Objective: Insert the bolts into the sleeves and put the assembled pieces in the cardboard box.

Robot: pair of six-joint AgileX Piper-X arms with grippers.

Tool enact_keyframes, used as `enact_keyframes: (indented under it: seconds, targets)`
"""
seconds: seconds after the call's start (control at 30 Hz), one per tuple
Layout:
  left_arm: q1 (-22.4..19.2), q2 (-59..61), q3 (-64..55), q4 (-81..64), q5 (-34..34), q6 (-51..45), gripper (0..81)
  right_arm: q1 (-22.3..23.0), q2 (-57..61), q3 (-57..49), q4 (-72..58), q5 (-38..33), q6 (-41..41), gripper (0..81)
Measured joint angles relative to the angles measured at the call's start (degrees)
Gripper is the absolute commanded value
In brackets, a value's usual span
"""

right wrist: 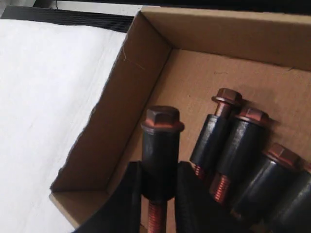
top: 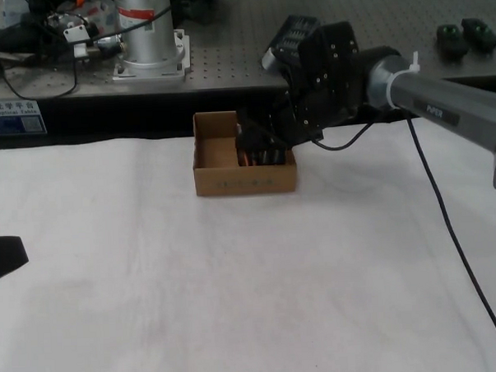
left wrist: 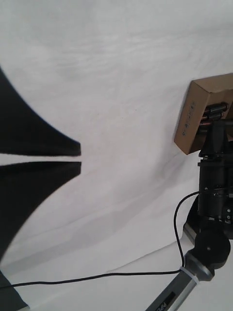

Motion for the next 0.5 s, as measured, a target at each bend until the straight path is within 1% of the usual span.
enact_keyframes:
  seconds: [0.07,0.1,0.4,0.5]
  targets:
    - [0.00,0.00,0.00,0.00,0.00,0.00,3.2,0.00,0.00,0.00,0.74,0.00,-0.03,29.1]
    - [0.00,0.00,0.00,0.00,0.00,0.00,3.2,0.00,0.00,0.00,1.06,0.00,-0.03,31.6]
    - [0.00,0.00,0.00,0.00,0.00,0.00,3.2,0.00,0.00,-0.12,2.55,0.00,-0.34,31.8]
    - [0.00,0.00,0.00,0.00,0.13,0.00,3.2,0.00,-0.12,-0.51,4.97,0.00,-0.64,31.8]
